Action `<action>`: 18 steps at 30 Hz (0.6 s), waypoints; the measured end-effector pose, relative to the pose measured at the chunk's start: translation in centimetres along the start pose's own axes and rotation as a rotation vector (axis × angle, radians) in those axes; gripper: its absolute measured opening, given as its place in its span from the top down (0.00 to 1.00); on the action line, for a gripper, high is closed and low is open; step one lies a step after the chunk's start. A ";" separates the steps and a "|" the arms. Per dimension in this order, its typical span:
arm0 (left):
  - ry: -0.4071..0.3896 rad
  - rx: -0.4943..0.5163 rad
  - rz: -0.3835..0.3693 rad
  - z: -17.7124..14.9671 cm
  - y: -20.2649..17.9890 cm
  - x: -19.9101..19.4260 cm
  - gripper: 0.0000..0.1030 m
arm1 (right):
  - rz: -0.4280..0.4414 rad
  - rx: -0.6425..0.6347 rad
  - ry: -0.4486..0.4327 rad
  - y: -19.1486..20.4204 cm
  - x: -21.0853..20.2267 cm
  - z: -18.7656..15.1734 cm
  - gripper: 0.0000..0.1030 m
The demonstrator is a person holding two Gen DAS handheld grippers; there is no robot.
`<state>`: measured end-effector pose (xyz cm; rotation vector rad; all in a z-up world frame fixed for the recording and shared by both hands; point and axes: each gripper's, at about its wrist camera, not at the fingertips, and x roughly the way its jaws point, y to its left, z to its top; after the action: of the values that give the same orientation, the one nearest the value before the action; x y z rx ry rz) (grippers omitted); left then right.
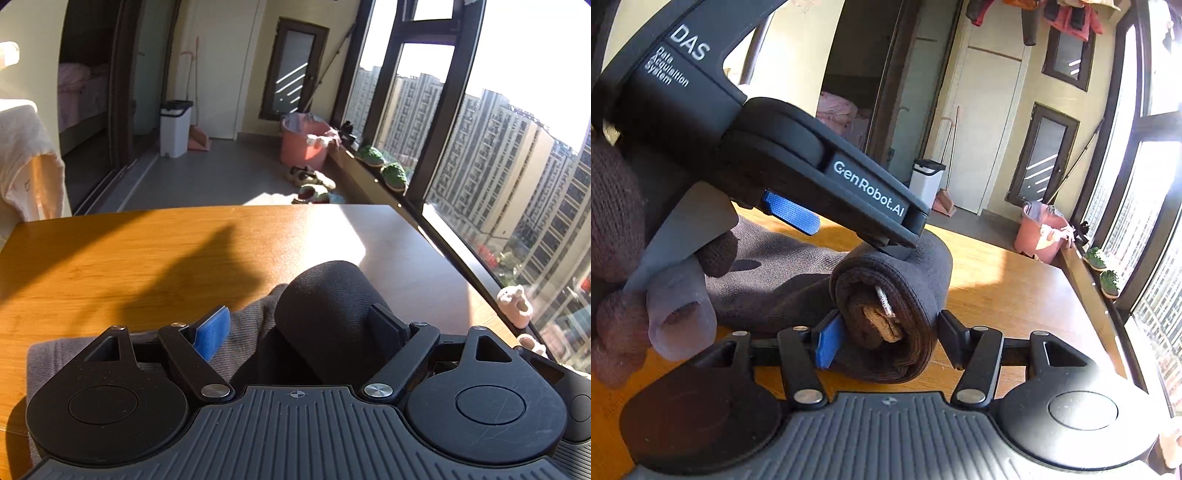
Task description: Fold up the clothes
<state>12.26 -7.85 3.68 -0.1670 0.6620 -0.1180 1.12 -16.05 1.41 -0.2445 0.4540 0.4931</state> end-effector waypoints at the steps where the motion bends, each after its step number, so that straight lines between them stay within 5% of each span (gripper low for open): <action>1: 0.000 -0.009 0.001 0.0 0.3 -0.1 0.14 | 0.022 0.034 -0.002 -0.5 -0.2 0.0 0.45; 8: 0.003 -0.068 0.008 -0.8 2.7 -0.6 0.12 | 0.152 0.211 -0.024 -2.2 -0.9 0.6 0.38; 18: 0.013 -0.138 0.022 -1.6 5.1 -1.1 0.10 | 0.218 0.429 0.081 -3.2 2.8 0.0 0.24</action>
<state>10.68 -2.87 2.16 -0.2915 0.6848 -0.0527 4.89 -17.65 0.46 0.2008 0.6569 0.5869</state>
